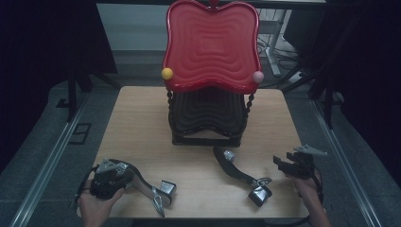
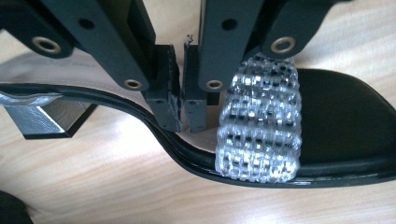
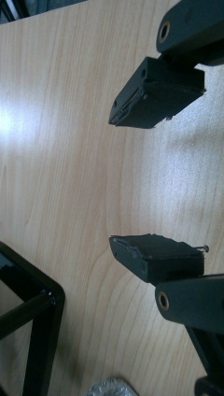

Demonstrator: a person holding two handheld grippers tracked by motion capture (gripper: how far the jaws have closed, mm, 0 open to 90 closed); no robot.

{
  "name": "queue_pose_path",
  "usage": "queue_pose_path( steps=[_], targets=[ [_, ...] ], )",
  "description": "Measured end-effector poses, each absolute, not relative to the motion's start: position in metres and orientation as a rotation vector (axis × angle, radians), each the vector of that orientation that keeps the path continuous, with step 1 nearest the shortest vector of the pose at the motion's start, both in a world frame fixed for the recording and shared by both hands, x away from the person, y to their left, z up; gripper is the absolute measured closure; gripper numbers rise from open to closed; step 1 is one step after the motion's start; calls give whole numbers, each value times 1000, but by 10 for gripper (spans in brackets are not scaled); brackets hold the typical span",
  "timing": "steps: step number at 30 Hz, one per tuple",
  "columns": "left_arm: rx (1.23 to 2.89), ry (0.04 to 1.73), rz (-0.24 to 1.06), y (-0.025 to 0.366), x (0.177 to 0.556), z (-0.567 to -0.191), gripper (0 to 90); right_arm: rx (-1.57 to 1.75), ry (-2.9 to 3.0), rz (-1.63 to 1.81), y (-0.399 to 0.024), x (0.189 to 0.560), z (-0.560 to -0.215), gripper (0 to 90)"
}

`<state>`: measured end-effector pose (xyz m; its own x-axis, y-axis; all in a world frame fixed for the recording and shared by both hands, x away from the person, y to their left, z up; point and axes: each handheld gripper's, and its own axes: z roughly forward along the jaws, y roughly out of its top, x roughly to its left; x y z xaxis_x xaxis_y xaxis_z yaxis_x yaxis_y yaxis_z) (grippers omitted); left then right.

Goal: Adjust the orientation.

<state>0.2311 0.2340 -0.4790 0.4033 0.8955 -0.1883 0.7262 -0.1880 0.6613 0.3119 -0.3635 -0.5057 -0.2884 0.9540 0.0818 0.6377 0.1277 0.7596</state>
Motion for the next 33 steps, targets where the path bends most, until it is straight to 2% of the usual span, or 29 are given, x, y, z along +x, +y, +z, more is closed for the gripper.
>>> queue_pose_path(
  steps=[10,18,22,33],
  targets=[
    [1947,1413,247,225,271,-485,900,1519,2013,957,-358,313,-510,348],
    [1947,1357,220,206,273,-476,900,1525,2009,955,-359,313,-510,348],
    [1966,1302,196,187,271,-469,900,1525,2010,956,-359,313,-510,348],
    [2030,1203,167,122,299,-448,900,1528,2016,954,-360,313,-511,348]
  ],
)
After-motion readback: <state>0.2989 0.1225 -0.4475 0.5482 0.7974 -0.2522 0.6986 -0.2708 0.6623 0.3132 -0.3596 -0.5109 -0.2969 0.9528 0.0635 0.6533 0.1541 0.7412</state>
